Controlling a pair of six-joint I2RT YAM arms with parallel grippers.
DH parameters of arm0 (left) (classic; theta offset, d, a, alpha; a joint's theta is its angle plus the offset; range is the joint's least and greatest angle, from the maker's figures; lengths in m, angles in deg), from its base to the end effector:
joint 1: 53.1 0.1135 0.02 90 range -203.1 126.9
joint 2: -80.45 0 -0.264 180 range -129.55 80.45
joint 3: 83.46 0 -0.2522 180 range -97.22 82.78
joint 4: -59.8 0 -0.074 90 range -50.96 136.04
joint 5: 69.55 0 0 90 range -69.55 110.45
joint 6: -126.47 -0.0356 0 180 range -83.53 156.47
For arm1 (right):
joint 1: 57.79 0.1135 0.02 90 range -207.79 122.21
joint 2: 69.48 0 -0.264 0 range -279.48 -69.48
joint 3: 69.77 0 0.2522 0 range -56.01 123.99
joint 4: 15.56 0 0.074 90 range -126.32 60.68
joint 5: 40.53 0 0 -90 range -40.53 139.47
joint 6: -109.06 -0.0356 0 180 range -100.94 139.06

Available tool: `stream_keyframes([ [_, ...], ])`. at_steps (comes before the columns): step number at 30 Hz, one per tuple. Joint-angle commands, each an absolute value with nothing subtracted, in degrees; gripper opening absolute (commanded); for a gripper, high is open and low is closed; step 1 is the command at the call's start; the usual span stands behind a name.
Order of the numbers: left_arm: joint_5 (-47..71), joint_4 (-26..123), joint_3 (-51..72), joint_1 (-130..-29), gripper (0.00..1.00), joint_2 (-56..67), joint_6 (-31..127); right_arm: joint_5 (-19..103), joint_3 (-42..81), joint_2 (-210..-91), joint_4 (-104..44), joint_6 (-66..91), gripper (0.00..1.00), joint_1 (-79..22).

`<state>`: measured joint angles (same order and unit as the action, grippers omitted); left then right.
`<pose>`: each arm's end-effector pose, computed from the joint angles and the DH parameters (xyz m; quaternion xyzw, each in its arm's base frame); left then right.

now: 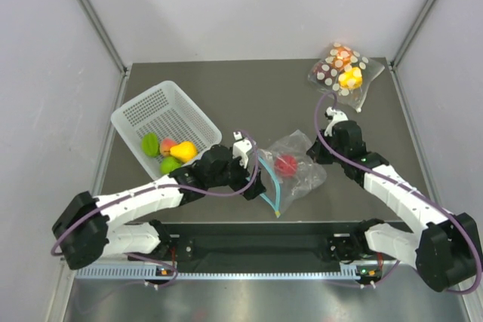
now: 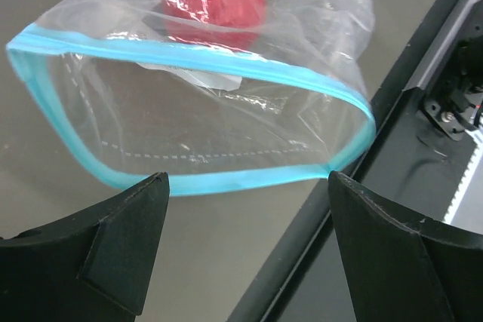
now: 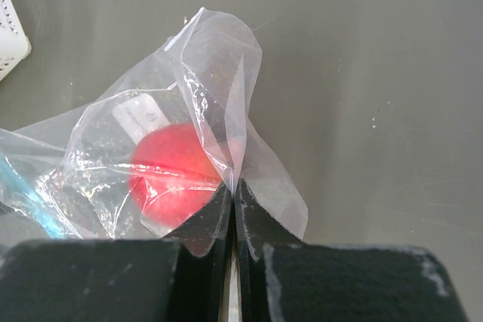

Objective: Open the zip-top bag and remove the fake food

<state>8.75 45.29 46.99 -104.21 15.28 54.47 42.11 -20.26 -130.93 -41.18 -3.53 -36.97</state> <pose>0.1489 -0.1961 0.2305 0.2944 0.8119 -0.3543 0.3587 0.2108 0.0850 0.2266 -0.0145 0.8956 0.2166 0.3884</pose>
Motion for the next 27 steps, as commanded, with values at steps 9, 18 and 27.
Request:
stream_keyframes([
  [9, 8.32, 67.29, 42.53, -105.04, 0.92, 1.79, 53.96, 41.03, -17.25, -129.68, -41.63, -3.53, 0.01, -37.40],
  [18, 9.03, 73.81, 38.05, -105.04, 0.93, -8.49, 52.64, 39.54, -18.56, -133.81, -39.34, -3.97, 0.01, -37.40],
  [27, 10.87, 76.45, 35.93, -105.04, 0.94, -15.70, 50.80, 38.83, -18.65, -135.31, -38.64, -3.79, 0.00, -37.40],
])
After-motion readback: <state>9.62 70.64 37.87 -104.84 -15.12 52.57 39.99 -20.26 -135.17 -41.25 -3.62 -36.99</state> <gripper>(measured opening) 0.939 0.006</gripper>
